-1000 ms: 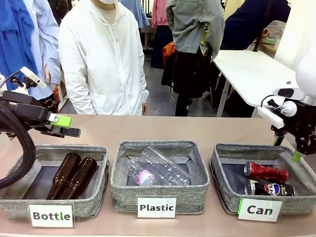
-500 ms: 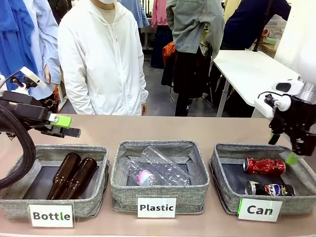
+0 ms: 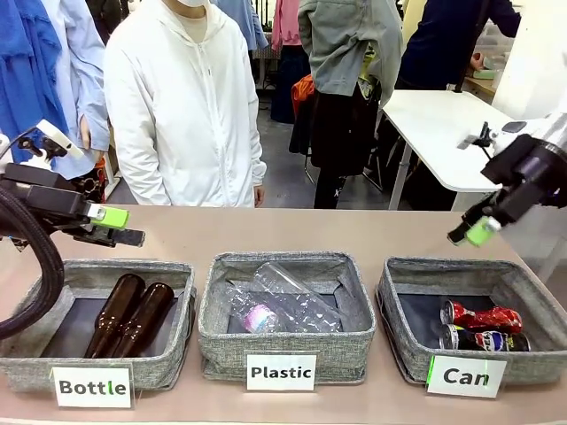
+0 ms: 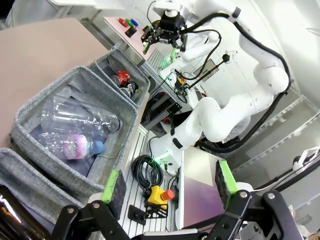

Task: Sort the can waste into the basket.
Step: Pick up the can waste from the table and place it in the right Fabric basket.

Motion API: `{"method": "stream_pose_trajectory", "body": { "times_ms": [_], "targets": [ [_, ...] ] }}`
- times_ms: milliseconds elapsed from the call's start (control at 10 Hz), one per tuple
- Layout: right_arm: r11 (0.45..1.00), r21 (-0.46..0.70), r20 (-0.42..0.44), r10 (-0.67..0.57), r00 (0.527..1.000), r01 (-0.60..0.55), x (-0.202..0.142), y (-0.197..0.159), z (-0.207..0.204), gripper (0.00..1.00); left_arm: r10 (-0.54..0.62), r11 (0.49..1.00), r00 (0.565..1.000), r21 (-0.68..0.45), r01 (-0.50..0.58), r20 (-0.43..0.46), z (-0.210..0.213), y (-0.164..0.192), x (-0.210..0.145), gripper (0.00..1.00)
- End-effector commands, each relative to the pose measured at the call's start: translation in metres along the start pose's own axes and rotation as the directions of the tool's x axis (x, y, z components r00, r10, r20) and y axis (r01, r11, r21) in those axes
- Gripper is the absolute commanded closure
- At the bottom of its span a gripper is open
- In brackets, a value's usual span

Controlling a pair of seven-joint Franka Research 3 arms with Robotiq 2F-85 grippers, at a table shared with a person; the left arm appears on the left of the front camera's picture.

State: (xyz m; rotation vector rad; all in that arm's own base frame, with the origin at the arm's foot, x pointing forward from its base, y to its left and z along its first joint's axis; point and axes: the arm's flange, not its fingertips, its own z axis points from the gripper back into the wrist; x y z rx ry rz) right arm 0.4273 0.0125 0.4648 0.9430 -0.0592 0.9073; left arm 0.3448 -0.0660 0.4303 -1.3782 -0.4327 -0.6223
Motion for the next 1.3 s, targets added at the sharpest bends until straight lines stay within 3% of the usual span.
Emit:
{"method": "stream_pose_trajectory", "body": {
  "times_ms": [0,100,200,300,400,1200],
  "targets": [
    [0.689,0.613,0.483,-0.714,0.507,0.386,0.024,-0.018,0.011,0.00,0.002,1.000,1.000,0.001,-0.002,0.013,0.000,-0.002,0.001,0.06],
    [0.606,0.676,0.437,-0.788,0.434,0.419,0.026,-0.026,0.011,0.00,0.002,1.000,1.000,0.001,-0.002,0.013,0.000,-0.002,0.001,0.06],
    [0.562,0.699,0.424,-0.824,0.376,0.442,0.027,-0.031,0.010,0.00,0.002,1.000,1.000,0.001,-0.002,0.013,0.000,-0.002,0.001,0.06],
    [0.559,0.673,0.459,-0.829,0.319,0.484,0.029,-0.036,0.010,0.00,0.002,1.000,1.000,0.001,-0.002,0.013,0.000,-0.002,0.001,0.06],
    [0.904,0.255,0.179,-0.394,0.902,0.344,0.014,-0.038,0.009,0.00,0.002,1.000,1.000,0.001,-0.002,0.013,0.000,-0.002,0.001,0.06],
    [0.904,0.255,0.179,-0.394,0.902,0.344,0.014,-0.038,0.009,0.00,0.002,1.000,1.000,0.001,-0.002,0.013,0.000,-0.002,0.001,0.06]
  ]
}}
